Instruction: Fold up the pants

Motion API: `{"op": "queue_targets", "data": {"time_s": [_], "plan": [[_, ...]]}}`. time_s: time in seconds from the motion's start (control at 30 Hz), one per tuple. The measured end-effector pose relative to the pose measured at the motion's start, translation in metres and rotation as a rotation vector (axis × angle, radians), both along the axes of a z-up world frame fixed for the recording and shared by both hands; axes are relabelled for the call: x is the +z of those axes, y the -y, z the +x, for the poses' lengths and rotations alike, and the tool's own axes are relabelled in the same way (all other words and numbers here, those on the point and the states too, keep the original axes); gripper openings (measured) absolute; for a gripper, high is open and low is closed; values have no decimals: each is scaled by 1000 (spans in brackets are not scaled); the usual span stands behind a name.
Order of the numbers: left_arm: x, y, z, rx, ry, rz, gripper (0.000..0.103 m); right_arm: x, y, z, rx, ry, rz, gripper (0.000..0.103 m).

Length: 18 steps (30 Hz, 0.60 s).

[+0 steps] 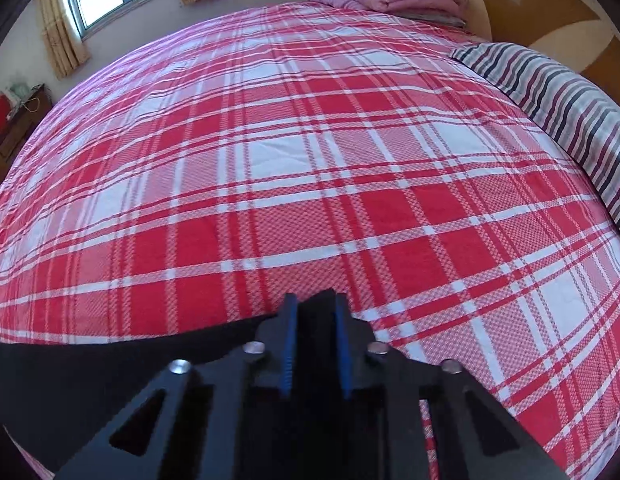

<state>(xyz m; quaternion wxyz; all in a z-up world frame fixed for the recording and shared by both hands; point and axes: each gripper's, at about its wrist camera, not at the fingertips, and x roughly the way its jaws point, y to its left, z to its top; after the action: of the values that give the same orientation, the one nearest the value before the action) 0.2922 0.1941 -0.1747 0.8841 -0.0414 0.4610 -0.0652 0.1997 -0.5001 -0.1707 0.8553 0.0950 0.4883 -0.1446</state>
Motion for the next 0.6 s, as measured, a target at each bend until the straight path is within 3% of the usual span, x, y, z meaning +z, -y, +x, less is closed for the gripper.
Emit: {"op": "queue_targets", "data": {"time_s": [0.13, 0.5, 0.6], "plan": [[8, 3, -2, -4, 20, 21, 12, 19, -17, -12, 14, 37, -24, 10], [45, -14, -29, -30, 182, -97, 12, 122, -51, -97, 132, 370, -50, 10], [55, -16, -42, -55, 215, -112, 12, 136, -53, -130, 148, 436, -50, 10]]}}
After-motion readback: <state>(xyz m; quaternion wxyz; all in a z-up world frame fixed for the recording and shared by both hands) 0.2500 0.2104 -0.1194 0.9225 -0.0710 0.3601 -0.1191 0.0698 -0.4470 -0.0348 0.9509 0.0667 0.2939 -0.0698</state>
